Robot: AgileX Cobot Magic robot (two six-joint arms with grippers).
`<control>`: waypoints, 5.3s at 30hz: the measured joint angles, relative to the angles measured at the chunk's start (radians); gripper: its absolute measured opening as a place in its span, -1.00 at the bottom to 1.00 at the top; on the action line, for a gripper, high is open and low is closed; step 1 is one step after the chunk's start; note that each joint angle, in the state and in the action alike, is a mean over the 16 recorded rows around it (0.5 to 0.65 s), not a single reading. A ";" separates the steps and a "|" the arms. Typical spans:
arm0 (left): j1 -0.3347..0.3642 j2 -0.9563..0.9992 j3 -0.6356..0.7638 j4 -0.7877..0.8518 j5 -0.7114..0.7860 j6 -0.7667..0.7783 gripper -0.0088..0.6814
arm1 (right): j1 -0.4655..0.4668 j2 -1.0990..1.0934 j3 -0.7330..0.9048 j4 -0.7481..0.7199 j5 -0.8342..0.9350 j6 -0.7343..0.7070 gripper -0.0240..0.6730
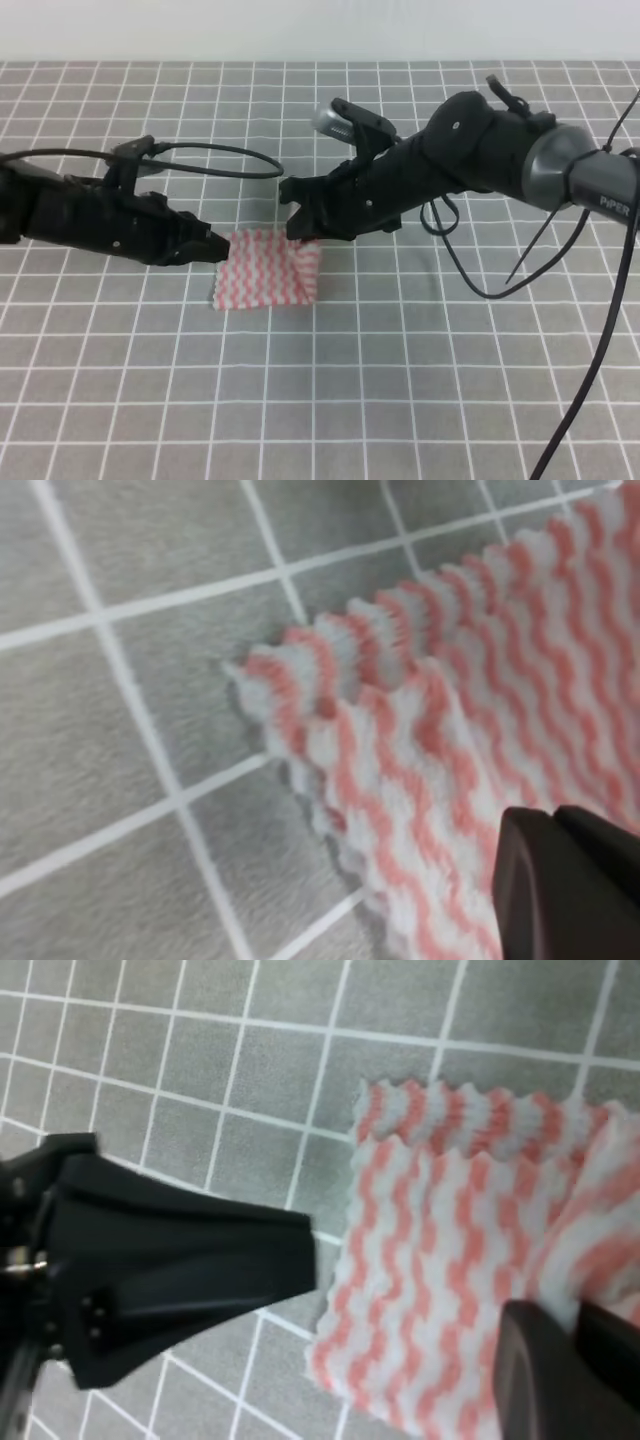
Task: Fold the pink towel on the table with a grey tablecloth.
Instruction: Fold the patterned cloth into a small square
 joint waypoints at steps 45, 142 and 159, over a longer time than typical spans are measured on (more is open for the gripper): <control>-0.001 0.051 0.000 -0.043 0.012 0.029 -0.98 | 0.065 0.051 -0.084 -0.003 0.013 0.001 -0.96; -0.117 -0.031 -0.032 0.261 0.044 -0.198 -0.98 | -0.001 0.141 -0.159 -0.022 0.282 -0.026 -0.96; -0.137 -0.030 -0.092 0.429 -0.016 -0.287 -0.98 | -0.001 0.174 -0.162 -0.072 0.296 -0.022 -0.97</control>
